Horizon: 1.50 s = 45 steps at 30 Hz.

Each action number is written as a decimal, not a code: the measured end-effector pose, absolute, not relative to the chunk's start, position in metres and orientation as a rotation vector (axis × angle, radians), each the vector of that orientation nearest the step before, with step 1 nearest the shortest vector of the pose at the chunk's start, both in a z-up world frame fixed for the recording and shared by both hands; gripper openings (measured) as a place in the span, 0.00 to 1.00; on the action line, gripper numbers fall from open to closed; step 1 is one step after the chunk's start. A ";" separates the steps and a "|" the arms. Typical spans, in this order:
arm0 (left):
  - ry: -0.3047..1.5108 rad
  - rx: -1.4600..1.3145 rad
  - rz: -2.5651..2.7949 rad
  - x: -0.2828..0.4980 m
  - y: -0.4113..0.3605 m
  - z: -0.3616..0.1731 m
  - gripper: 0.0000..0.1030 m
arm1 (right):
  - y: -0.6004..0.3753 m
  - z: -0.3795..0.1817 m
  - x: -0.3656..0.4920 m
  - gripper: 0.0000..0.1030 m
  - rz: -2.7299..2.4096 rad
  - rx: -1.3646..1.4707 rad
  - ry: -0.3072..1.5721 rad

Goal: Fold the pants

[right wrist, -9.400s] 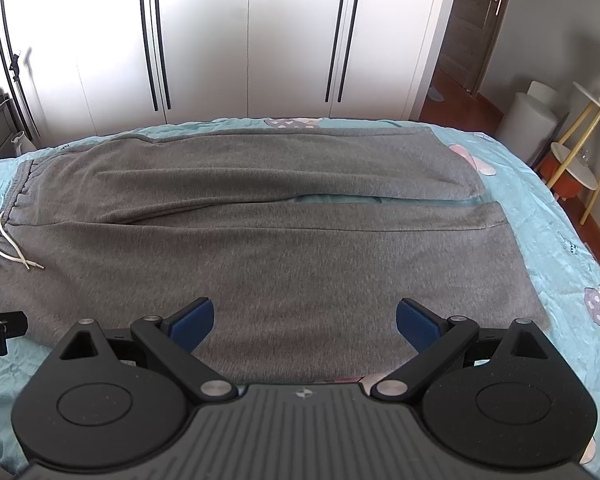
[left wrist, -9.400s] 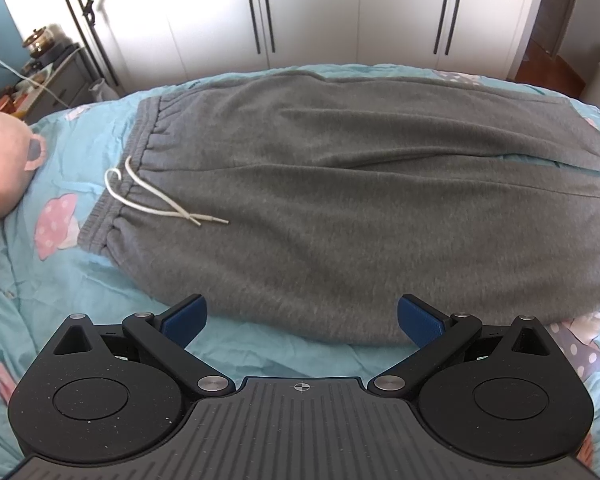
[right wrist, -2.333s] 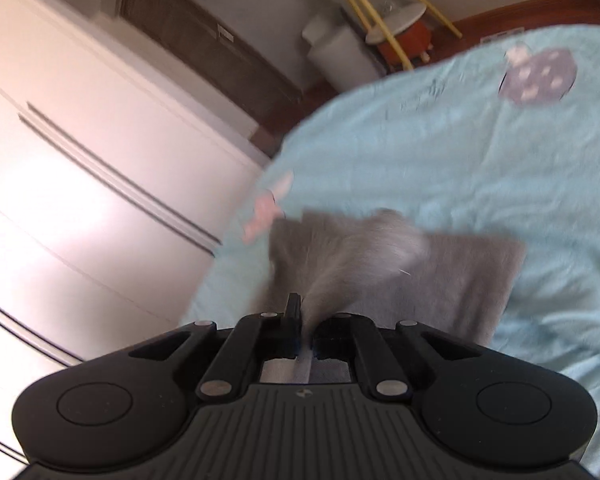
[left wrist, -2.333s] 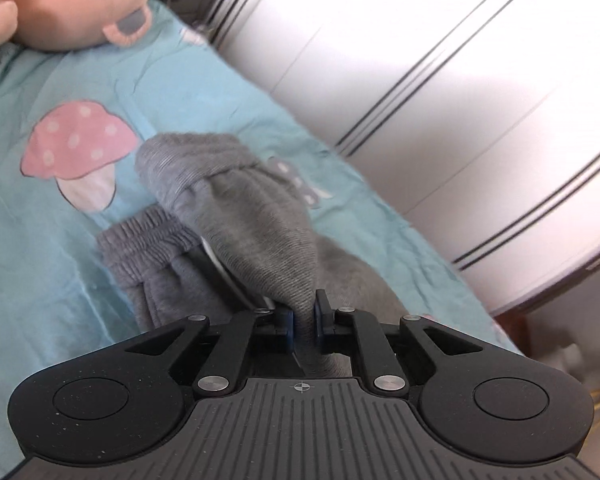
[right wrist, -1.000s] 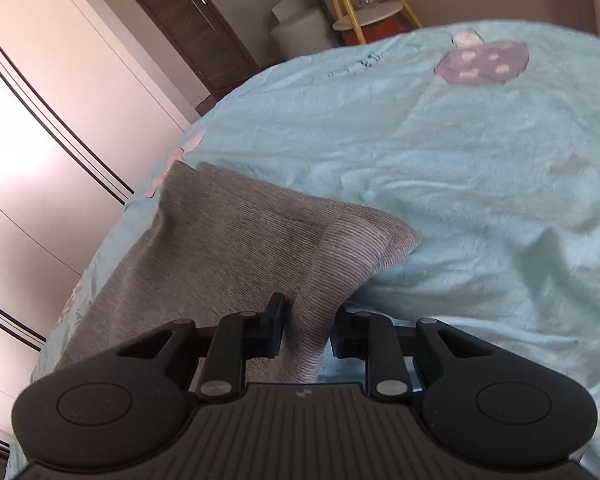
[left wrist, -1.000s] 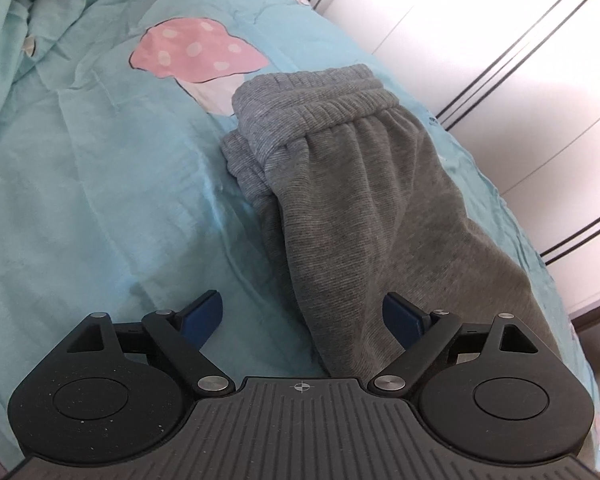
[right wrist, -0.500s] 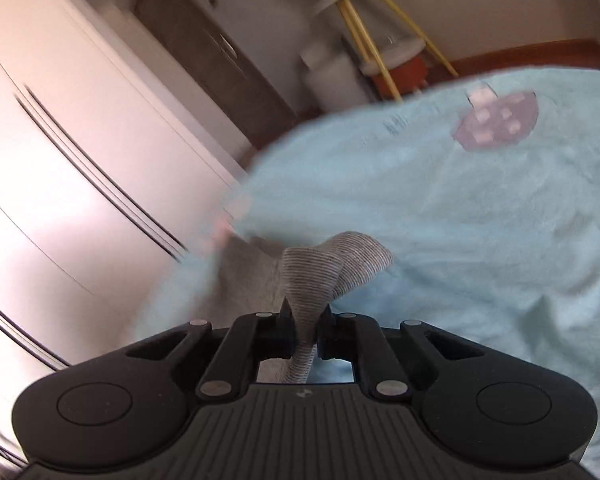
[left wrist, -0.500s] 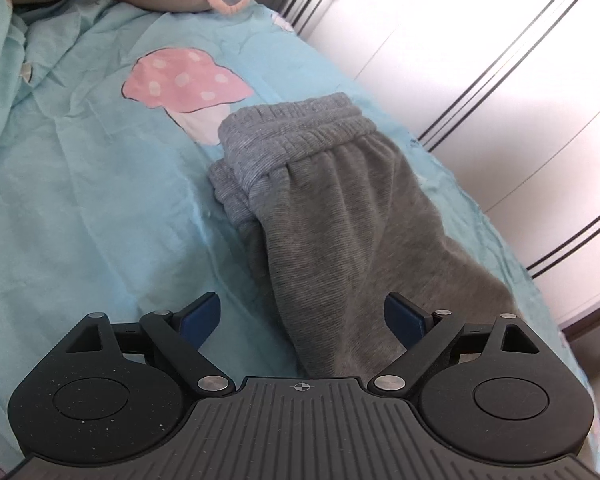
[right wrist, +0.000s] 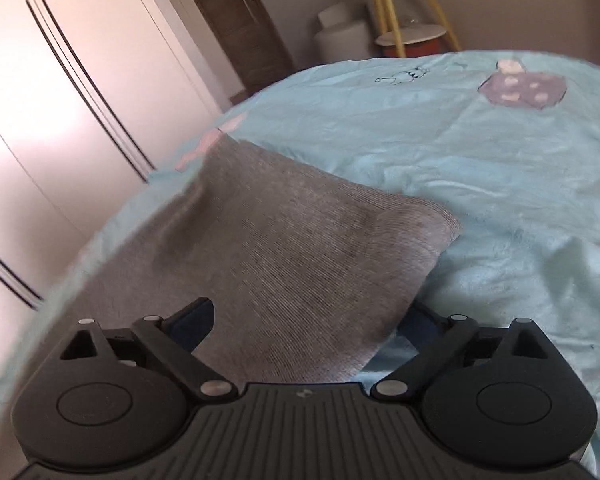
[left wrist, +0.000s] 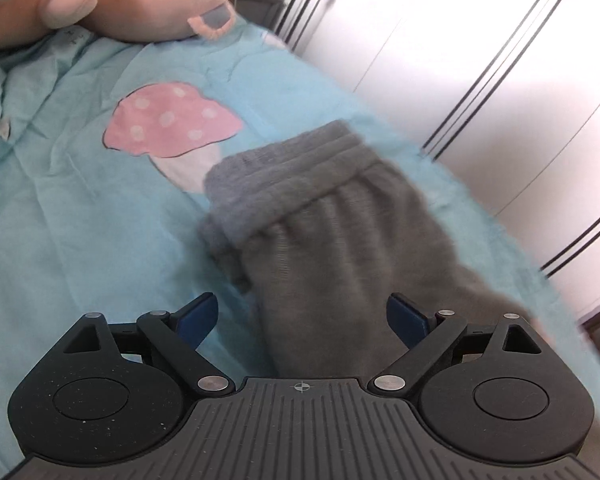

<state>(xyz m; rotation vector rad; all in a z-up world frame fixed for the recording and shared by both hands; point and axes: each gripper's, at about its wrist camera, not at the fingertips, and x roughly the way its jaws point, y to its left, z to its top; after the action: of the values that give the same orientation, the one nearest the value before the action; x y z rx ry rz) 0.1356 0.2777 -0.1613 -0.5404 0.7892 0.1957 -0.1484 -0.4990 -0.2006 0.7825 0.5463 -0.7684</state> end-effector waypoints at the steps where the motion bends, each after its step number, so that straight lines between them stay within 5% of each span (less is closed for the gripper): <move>1: 0.802 -0.540 0.209 0.139 0.280 -0.165 0.92 | -0.497 -0.201 -0.145 0.95 -0.787 0.775 0.554; 4: 0.804 -0.618 0.194 0.144 0.290 -0.173 0.82 | -0.492 -0.200 -0.139 0.95 -0.827 0.763 0.564; 6: 0.797 -0.603 0.168 0.149 0.291 -0.174 0.50 | -0.492 -0.200 -0.135 0.95 -0.833 0.741 0.587; 9: 0.807 -0.497 0.222 0.150 0.281 -0.175 0.42 | -0.492 -0.202 -0.131 0.95 -0.835 0.698 0.618; 10: 0.798 -0.460 0.235 0.147 0.276 -0.171 0.43 | -0.491 -0.204 -0.130 0.95 -0.835 0.685 0.627; 14: 0.726 -0.277 0.368 0.130 0.259 -0.144 0.92 | -0.488 -0.205 -0.120 0.95 -0.832 0.605 0.693; 15: 0.702 -0.271 0.379 0.122 0.257 -0.138 0.95 | -0.487 -0.204 -0.118 0.95 -0.823 0.583 0.712; 26: 0.716 -0.524 0.230 0.070 0.247 -0.126 0.95 | -0.529 -0.209 -0.197 0.94 -0.657 1.112 0.356; 37: 0.774 -0.438 0.210 0.049 0.220 -0.129 0.95 | -0.558 -0.222 -0.230 0.65 -0.580 1.247 0.286; 42: 0.760 -0.407 0.211 0.044 0.217 -0.124 0.95 | -0.558 -0.225 -0.223 0.63 -0.573 1.196 0.286; 45: 0.757 -0.392 0.201 0.044 0.213 -0.123 0.95 | -0.559 -0.226 -0.216 0.45 -0.578 1.164 0.307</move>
<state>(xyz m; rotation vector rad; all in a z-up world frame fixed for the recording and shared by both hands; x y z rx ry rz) 0.0437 0.2132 -0.1227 -0.3919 0.7565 0.2006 -0.2160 -0.5589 -0.2256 1.1636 0.3072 -0.5785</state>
